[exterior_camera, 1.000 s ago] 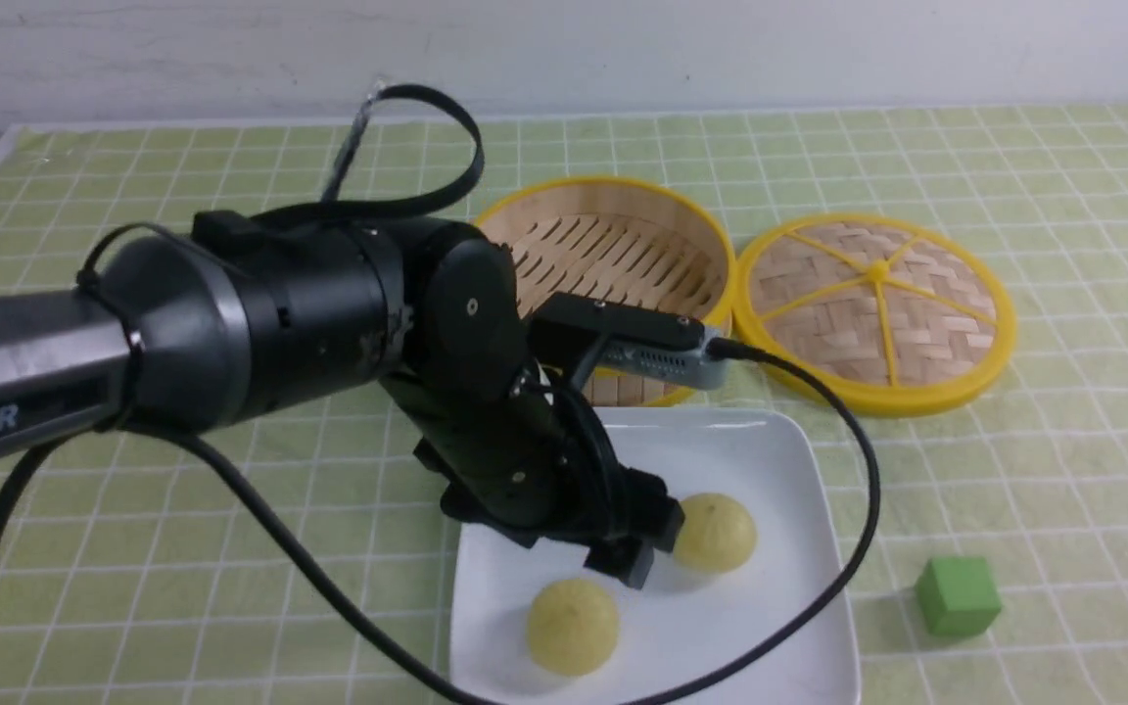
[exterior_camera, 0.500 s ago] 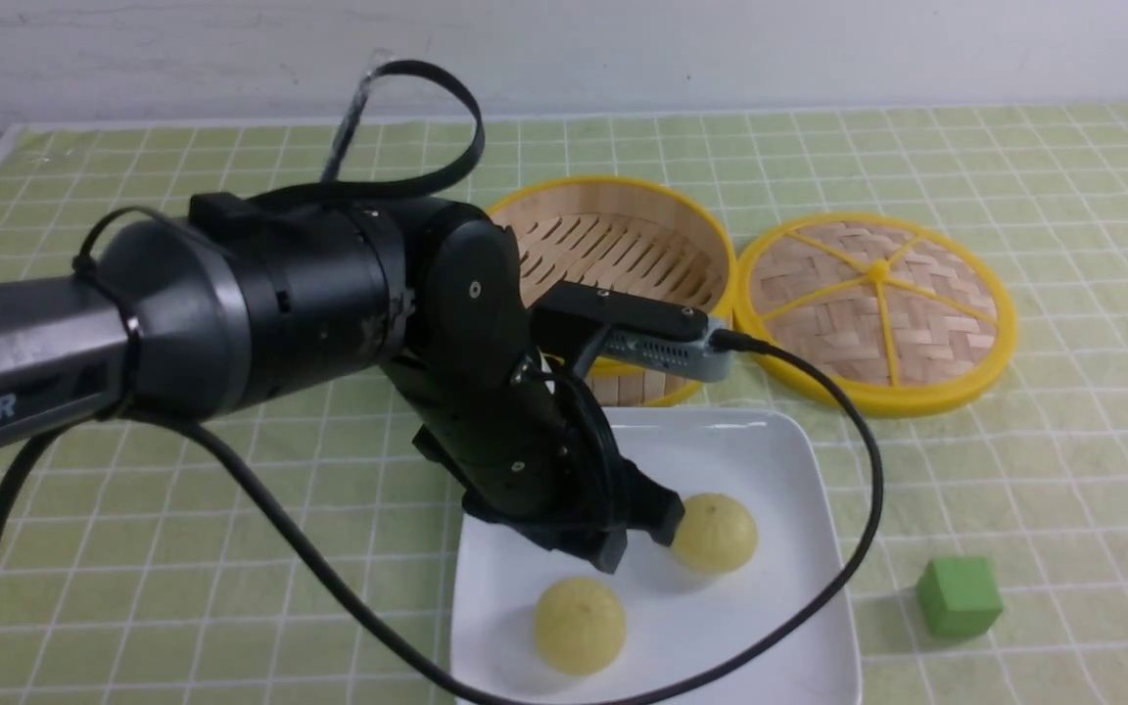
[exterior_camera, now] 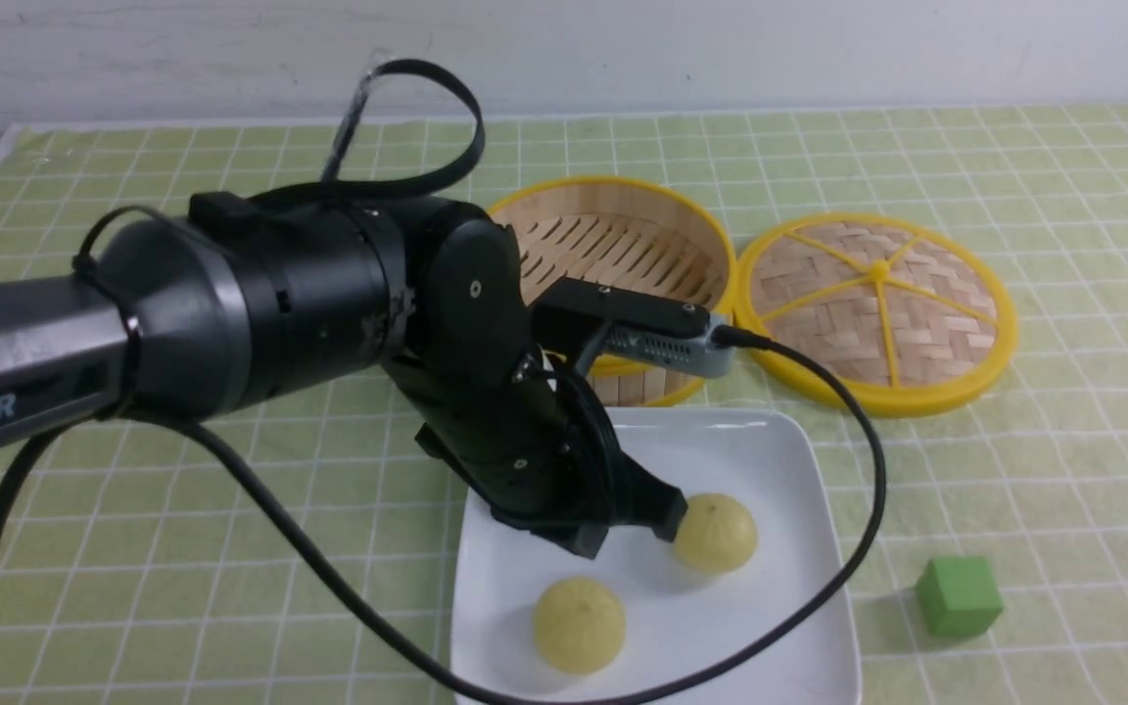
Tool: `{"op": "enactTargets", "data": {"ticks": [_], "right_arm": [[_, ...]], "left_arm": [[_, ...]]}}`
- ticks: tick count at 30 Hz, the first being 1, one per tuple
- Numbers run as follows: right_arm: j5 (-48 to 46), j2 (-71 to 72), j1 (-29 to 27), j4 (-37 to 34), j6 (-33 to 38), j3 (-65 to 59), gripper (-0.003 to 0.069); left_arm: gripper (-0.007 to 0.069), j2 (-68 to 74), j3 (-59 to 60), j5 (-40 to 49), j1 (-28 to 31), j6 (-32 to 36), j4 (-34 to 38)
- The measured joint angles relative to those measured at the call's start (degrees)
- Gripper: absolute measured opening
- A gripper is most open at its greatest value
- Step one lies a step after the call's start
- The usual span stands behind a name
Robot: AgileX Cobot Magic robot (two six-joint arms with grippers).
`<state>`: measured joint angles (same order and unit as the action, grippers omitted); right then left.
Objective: Put the steamed buns into the plate on the green tablecloth.
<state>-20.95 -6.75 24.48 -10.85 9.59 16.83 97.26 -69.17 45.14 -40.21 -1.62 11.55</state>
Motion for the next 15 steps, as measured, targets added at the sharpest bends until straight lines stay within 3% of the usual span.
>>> {"op": "enactTargets", "data": {"ticks": [15], "right_arm": [[0.76,0.0,0.0,-0.13,-3.44,-0.59,0.0011]], "left_arm": [[0.0002,0.0,0.0,-0.25,0.0,0.0,0.0]]}}
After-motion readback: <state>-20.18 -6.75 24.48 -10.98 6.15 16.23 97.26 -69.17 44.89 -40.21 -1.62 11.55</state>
